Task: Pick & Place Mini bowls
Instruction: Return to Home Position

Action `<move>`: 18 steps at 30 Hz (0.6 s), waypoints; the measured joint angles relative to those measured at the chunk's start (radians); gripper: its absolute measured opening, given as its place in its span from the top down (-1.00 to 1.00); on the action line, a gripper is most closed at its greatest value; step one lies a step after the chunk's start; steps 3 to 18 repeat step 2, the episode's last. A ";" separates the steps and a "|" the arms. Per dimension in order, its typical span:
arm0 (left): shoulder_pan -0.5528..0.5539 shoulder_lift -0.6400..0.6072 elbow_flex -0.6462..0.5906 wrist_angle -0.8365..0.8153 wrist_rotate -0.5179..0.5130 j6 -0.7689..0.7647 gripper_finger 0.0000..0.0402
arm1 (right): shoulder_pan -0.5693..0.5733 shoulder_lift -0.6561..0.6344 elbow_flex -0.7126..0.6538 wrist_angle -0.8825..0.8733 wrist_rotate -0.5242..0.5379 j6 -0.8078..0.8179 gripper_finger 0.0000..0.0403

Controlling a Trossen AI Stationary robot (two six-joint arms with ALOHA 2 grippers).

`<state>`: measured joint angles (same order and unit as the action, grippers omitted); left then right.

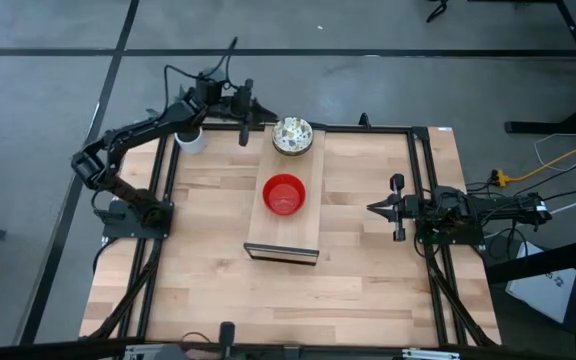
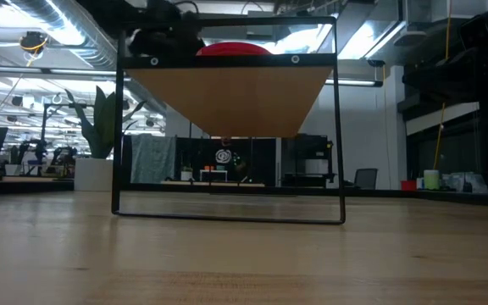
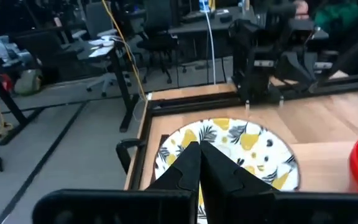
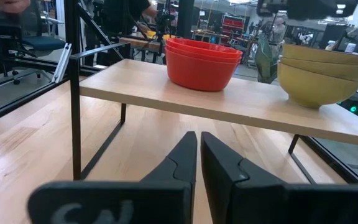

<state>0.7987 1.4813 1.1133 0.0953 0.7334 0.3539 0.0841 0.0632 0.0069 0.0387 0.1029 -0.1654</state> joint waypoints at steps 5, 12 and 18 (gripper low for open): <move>0.006 -0.027 0.000 -0.016 0.000 -0.016 0.99 | 0.000 0.000 0.000 0.000 0.000 0.000 0.87; 0.006 -0.027 0.000 -0.016 0.000 -0.016 0.99 | 0.000 0.000 0.000 0.000 0.000 0.000 0.87; 0.006 -0.027 0.000 -0.016 0.000 -0.016 0.99 | 0.000 0.000 0.000 0.000 0.000 0.000 0.87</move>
